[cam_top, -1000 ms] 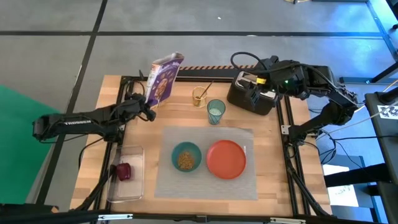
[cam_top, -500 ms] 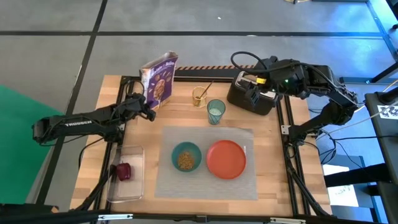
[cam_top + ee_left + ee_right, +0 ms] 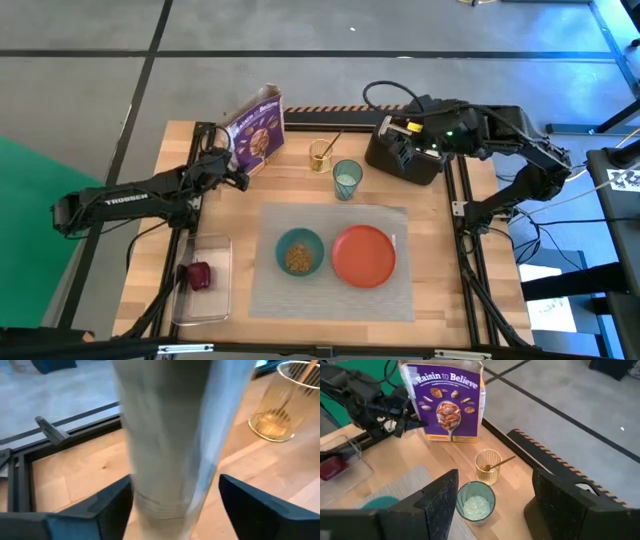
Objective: Arrange a breakfast setting
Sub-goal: Pour the cereals from the cereal box into the green bowl, then put the toasted bagel from the toaster on the orange plate
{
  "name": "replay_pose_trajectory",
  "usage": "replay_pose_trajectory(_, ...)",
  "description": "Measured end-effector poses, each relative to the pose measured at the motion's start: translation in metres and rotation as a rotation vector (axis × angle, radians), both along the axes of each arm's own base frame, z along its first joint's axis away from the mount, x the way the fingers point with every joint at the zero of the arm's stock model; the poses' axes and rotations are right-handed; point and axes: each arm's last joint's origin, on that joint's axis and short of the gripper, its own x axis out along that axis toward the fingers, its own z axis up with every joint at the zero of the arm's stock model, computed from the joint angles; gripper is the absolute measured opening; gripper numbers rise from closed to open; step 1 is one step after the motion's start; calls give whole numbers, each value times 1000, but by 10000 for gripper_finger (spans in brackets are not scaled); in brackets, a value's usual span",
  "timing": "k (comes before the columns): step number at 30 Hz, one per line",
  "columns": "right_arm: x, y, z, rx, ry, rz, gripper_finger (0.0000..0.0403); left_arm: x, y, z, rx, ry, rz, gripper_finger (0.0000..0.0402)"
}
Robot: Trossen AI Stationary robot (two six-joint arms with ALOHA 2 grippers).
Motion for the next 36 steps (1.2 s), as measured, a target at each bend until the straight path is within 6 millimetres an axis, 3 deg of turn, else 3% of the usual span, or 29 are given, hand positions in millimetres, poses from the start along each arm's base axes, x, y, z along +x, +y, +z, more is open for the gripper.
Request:
replay_pose_trajectory(6,9,0,-9,31,53,5,246,2,4,23,75,22,-26,319)
replay_pose_trajectory(21,13,0,-18,43,118,-26,246,-6,-1,115,141,-14,-68,322)
replay_pose_trajectory(27,31,0,-51,90,200,-14,246,-15,-8,160,172,-91,-126,322)
replay_pose_trajectory(36,48,-18,-103,282,307,87,246,-8,-22,228,154,-260,-415,296)
